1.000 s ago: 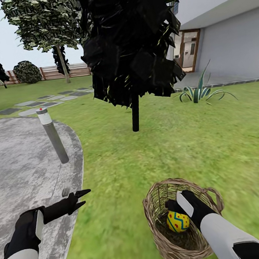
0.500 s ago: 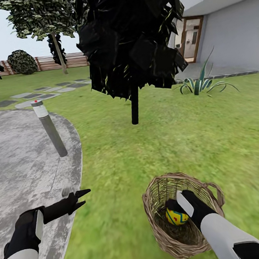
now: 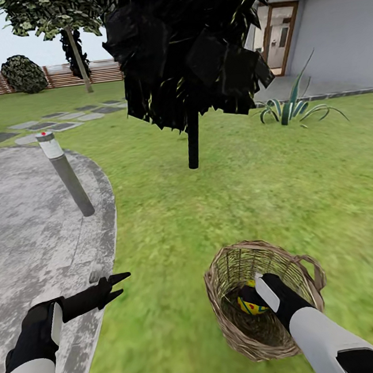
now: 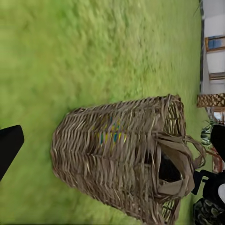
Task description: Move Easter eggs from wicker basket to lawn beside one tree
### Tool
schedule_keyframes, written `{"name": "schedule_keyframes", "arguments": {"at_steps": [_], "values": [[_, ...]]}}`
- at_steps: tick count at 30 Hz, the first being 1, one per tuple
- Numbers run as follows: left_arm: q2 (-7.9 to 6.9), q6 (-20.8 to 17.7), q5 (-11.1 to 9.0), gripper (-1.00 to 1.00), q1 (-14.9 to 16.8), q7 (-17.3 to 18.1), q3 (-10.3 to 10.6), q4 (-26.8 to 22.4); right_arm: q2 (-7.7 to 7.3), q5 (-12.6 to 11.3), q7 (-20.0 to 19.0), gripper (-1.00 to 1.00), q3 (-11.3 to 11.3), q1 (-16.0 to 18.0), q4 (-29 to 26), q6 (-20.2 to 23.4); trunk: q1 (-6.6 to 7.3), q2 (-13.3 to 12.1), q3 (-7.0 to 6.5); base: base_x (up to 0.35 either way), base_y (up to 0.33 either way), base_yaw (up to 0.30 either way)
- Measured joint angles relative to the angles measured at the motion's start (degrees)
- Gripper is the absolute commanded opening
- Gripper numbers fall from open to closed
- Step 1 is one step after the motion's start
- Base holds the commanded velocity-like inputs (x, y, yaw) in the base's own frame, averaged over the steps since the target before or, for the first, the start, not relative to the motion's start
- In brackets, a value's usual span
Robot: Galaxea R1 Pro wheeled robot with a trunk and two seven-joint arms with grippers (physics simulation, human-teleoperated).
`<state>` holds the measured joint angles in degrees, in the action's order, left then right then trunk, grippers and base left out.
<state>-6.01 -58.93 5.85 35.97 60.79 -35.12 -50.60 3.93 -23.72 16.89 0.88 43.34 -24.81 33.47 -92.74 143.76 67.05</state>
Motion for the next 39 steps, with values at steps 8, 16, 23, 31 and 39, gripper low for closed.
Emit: {"name": "schedule_keyframes", "arguments": {"at_steps": [8,16,23,31,39], "values": [[0.0,0.0,0.0,1.0,0.0,0.0,-0.02,0.0,-1.05,-0.08,-0.03,1.0,0.34,-0.09,-0.04,-0.12,-0.21,0.11,1.77,0.0,0.0,0.0],[0.0,0.0,0.0,1.0,0.0,0.0,-0.02,0.0,-1.33,-0.82,-0.34,1.0,0.59,-0.1,-0.02,-3.67,-0.31,0.16,2.66,0.0,0.0,0.0],[-0.02,-0.01,-0.03,1.0,0.0,0.0,-0.02,0.0,-1.27,-1.0,-0.31,1.0,0.74,-0.1,0.01,-3.93,-0.38,0.21,3.33,0.0,0.0,0.0],[-0.17,-0.09,-0.02,1.0,0.0,0.0,-0.03,-0.01,-1.26,-1.04,-0.26,1.0,1.43,-0.1,0.04,-4.05,-0.36,0.21,3.33,0.066,0.01,0.0],[-0.18,-0.1,-0.03,1.0,0.0,0.0,-0.03,0.0,-1.26,-1.0,-0.27,1.0,2.27,-0.1,0.05,-4.11,-0.38,0.21,3.33,0.035,0.005,0.0]]}}
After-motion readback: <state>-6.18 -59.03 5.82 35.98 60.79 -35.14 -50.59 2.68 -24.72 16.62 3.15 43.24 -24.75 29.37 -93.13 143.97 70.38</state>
